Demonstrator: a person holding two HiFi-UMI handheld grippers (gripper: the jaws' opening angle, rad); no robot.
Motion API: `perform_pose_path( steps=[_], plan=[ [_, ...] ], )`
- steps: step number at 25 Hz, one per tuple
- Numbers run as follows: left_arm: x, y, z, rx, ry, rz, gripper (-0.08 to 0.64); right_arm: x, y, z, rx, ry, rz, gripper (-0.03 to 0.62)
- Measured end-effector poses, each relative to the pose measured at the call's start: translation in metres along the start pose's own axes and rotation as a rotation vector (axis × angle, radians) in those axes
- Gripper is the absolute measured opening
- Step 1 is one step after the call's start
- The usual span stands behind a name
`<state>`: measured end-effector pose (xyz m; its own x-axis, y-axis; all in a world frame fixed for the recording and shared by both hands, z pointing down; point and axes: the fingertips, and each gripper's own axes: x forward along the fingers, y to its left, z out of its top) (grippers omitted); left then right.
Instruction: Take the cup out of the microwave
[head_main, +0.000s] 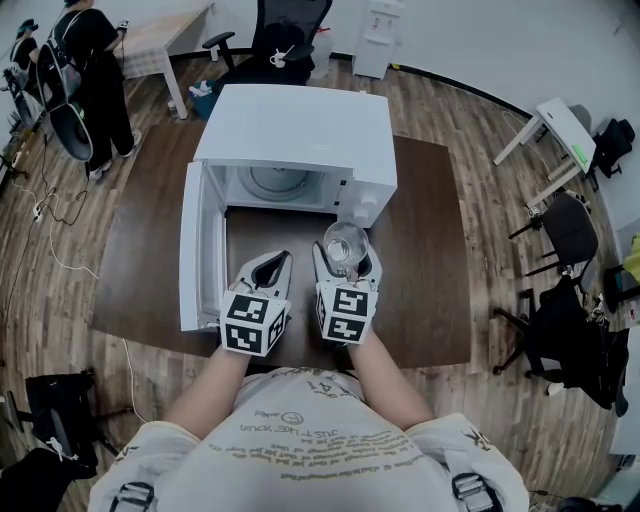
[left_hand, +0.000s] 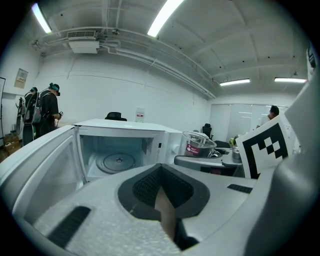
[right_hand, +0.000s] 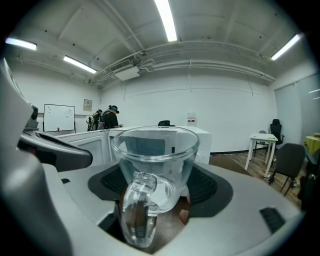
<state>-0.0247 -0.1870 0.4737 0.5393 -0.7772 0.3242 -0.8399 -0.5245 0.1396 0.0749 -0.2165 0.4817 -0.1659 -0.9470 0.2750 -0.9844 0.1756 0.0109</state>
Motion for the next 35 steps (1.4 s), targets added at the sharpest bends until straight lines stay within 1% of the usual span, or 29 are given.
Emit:
perform_pose_path(
  steps=[22,24,28,29,32,35],
  plan=[
    [0.0041,0.0014,0.0003,-0.001,0.001,0.010,0.014,0.0039,0.0027,0.0023,-0.005,-0.003,0.018,0.372],
    [0.0040,0.0013,-0.0013,0.000,0.004,0.008,0.014,0.0033,0.0030,0.0024,0.009,-0.007,0.014,0.373],
    [0.0050,-0.0019,-0.0021,0.003,0.008,0.000,0.014,0.0020,-0.0025,0.0063,0.080,-0.022,-0.007,0.373],
    [0.0052,-0.0034,-0.0021,0.005,0.008,-0.002,0.014,0.0018,-0.0041,0.0068,0.078,-0.022,-0.014,0.373],
    [0.0051,-0.0059,-0.0021,0.009,0.007,-0.008,0.014,0.0028,-0.0038,0.0074,0.029,-0.014,-0.028,0.373],
    [0.0050,-0.0067,-0.0010,0.014,0.004,-0.013,0.014,0.0045,0.0010,0.0073,-0.003,-0.007,-0.012,0.371]
  ],
)
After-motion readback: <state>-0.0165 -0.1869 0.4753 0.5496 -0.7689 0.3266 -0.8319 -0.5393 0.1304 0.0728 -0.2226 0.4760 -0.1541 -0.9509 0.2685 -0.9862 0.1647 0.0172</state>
